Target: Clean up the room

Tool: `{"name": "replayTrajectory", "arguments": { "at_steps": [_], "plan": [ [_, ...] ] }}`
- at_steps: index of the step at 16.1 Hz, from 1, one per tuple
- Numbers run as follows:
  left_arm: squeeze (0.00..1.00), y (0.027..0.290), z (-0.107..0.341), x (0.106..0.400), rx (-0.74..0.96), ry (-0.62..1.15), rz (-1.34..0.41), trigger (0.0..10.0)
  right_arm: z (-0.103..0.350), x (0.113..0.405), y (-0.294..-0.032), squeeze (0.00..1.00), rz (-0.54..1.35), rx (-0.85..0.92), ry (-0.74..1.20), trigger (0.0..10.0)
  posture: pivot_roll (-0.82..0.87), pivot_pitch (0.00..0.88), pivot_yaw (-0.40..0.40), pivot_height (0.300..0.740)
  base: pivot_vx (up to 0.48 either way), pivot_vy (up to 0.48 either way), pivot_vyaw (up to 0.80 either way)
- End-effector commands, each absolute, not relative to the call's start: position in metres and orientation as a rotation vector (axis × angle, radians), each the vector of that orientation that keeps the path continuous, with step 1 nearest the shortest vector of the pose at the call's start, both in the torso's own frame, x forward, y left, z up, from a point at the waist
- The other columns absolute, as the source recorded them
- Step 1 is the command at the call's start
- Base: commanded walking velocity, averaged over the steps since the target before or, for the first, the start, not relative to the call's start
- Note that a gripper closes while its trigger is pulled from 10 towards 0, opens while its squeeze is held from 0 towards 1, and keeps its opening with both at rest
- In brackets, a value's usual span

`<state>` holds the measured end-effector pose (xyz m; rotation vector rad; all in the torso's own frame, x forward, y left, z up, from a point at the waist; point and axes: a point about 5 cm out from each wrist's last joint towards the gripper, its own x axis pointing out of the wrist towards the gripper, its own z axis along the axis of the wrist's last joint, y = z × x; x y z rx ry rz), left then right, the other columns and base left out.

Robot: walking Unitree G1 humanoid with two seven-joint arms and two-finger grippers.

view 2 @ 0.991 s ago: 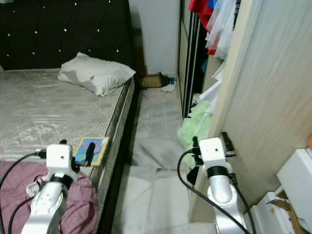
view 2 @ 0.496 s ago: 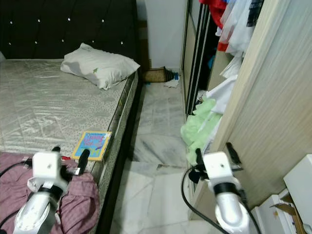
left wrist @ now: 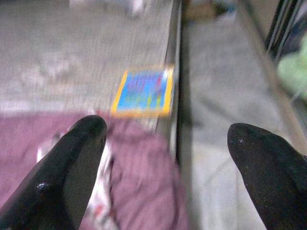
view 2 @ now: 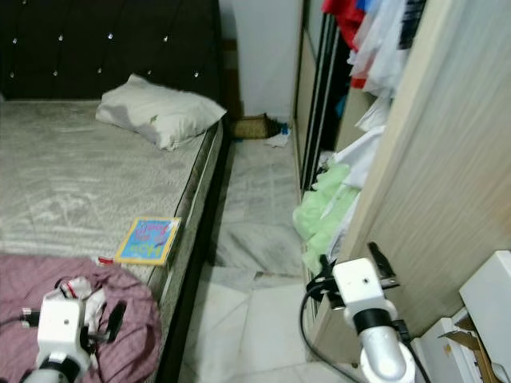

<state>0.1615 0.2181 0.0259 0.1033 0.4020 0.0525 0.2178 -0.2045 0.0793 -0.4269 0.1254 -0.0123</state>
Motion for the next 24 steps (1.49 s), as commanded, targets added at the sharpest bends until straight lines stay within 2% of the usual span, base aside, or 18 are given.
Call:
{"name": "replayTrajectory", "arguments": {
  "at_steps": [1, 2, 4, 5, 7, 8, 9, 11, 14, 16, 18, 21, 24],
  "plan": [
    [0.0, 0.228, 0.017, 0.158, 0.103, 0.461, 0.089, 10.0, 0.078, 0.22, -0.212, 0.0, -0.039, -0.419, 0.144, 10.0, 0.01, 0.0, 0.01, 0.74, 0.0, 0.0, 0.0],
    [0.0, 0.237, 0.002, 0.152, 0.069, 0.537, 0.131, 10.0, 0.079, 0.224, -0.212, 0.0, -0.036, -0.421, 0.14, 10.0, 0.0, 0.002, 0.01, 0.74, 0.0, 0.0, 0.0],
    [0.0, 0.245, -0.01, 0.15, 0.067, 0.582, 0.161, 10.0, 0.073, 0.227, -0.208, 0.0, -0.013, -0.431, 0.148, 10.0, 0.0, 0.002, 0.008, 0.74, 0.0, 0.0, 0.0],
    [0.0, 0.247, -0.012, 0.152, 0.076, 0.57, 0.158, 10.0, 0.057, 0.227, -0.224, 0.0, -0.083, -0.403, 0.227, 10.0, 0.0, 0.002, 0.007, 0.74, 0.0, 0.0, 0.0],
    [0.0, 0.249, -0.008, 0.156, 0.109, 0.529, 0.178, 10.0, 0.03, 0.222, -0.239, 0.0, -0.138, -0.331, 0.37, 10.0, -0.01, 0.004, 0.01, 0.74, 0.0, 0.0, 0.0],
    [0.0, 0.254, 0.004, 0.169, 0.136, 0.441, 0.215, 10.0, -0.009, 0.206, -0.257, 0.0, -0.194, -0.218, 0.584, 10.0, 0.0, 0.005, 0.01, 0.74, 0.0, 0.0, 0.0],
    [0.0, 0.254, 0.012, 0.177, 0.131, 0.397, 0.21, 10.0, -0.028, 0.195, -0.263, 0.0, -0.21, -0.186, 0.699, 10.0, 0.0, 0.005, 0.009, 0.74, 0.0, 0.0, 0.0],
    [0.0, 0.241, 0.033, 0.197, 0.138, 0.298, 0.148, 10.0, -0.068, 0.152, -0.266, 0.0, -0.132, -0.22, 0.962, 10.0, 0.02, 0.002, 0.008, 0.74, 0.0, 0.0, 0.0],
    [0.0, 0.244, 0.017, 0.195, 0.146, 0.375, 0.166, 10.0, -0.088, 0.11, -0.272, 0.0, -0.122, -0.28, 1.131, 10.0, 0.03, 0.0, 0.01, 0.74, 0.0, 0.0, 0.0],
    [0.0, 0.251, 0.015, 0.192, 0.108, 0.375, 0.204, 10.0, -0.096, 0.105, -0.258, 0.0, -0.133, -0.246, 1.14, 10.0, 0.03, 0.001, 0.017, 0.74, 0.0, 0.0, 0.0],
    [0.0, 0.242, 0.028, 0.202, 0.087, 0.294, 0.177, 10.0, -0.097, 0.117, -0.245, 0.0, -0.102, -0.252, 1.118, 10.0, 0.02, 0.0, 0.022, 0.74, 0.0, 0.0, 0.0],
    [0.0, 0.222, 0.045, 0.223, 0.09, 0.212, 0.109, 10.0, -0.1, 0.129, -0.222, 0.0, -0.063, -0.26, 1.114, 10.0, 0.03, 0.0, 0.023, 0.74, 0.0, 0.0, 0.8],
    [0.0, 0.214, 0.052, 0.232, 0.085, 0.185, 0.074, 10.0, -0.1, 0.14, -0.202, 0.0, 0.005, -0.296, 1.1, 10.0, 0.03, 0.0, 0.021, 0.74, 0.0, 0.0, 0.8]
  ]
}}
